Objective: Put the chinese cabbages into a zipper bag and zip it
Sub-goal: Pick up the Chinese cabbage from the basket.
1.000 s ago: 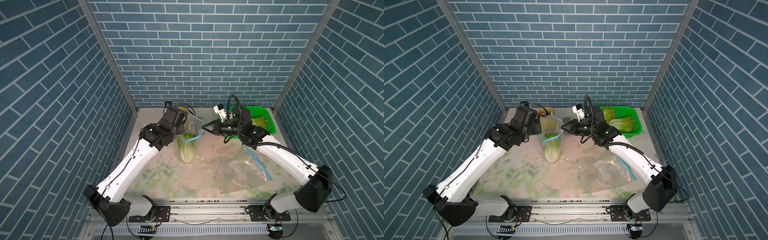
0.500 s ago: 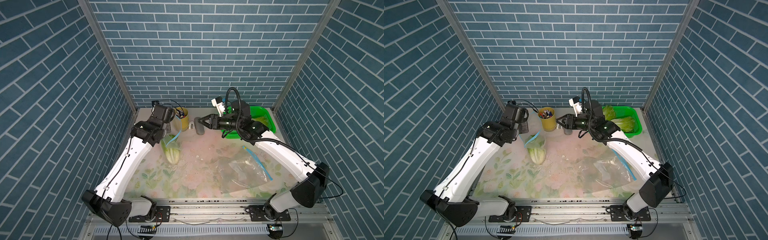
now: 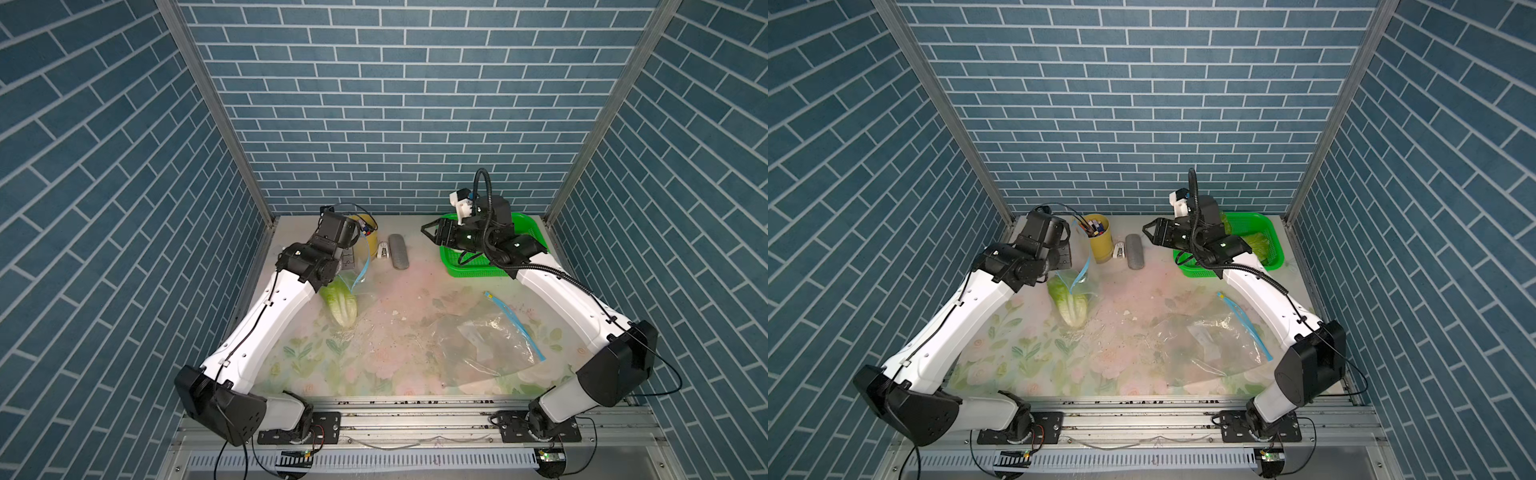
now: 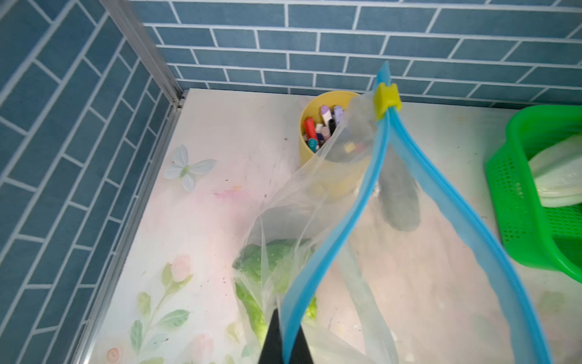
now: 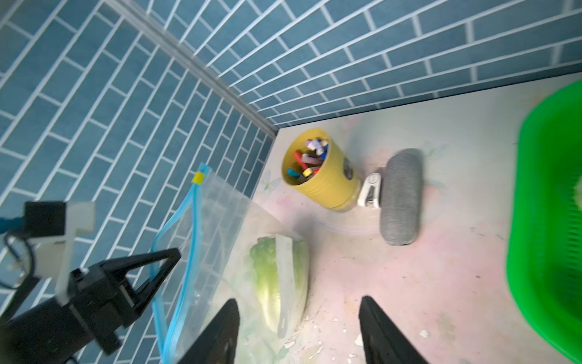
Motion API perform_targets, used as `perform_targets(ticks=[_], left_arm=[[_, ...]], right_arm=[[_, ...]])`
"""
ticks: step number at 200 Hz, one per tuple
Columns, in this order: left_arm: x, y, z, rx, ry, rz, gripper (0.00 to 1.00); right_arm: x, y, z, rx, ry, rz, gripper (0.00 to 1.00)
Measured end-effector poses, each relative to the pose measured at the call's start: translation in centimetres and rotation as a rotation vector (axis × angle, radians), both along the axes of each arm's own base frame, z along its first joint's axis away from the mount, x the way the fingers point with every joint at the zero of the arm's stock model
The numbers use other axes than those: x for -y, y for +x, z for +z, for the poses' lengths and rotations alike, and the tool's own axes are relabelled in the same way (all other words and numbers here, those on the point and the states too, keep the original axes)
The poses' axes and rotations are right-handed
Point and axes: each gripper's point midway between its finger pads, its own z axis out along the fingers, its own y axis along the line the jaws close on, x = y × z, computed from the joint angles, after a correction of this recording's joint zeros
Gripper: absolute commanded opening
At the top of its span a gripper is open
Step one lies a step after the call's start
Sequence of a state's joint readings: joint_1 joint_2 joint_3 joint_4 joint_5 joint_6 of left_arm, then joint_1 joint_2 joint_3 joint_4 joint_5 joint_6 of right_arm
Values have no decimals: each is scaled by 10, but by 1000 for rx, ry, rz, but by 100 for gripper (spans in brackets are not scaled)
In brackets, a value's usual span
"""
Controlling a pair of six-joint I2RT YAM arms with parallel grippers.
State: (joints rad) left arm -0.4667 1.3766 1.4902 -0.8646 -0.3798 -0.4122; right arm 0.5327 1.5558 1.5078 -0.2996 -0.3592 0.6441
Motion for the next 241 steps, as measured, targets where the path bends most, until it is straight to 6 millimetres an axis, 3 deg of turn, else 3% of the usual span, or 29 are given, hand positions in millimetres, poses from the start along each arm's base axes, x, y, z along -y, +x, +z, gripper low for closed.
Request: perform_targets(ticks=[46, 94, 163, 201, 241], left_arm=[[41, 2, -9, -9, -35, -95, 0], [55, -4, -16, -18, -80, -128, 0], [77, -13, -31, -54, -138, -178, 0], [84, -13, -35, -54, -162, -177, 0], [93, -10, -39, -53, -181, -181, 0]], right_arm=[[57, 45, -23, -15, -79, -168, 67], [107, 93, -70, -106, -160, -294, 72], [183, 149, -112, -179, -215, -456, 78], [209, 177, -135, -221, -246, -497, 79], [218, 202, -143, -215, -257, -508, 80]])
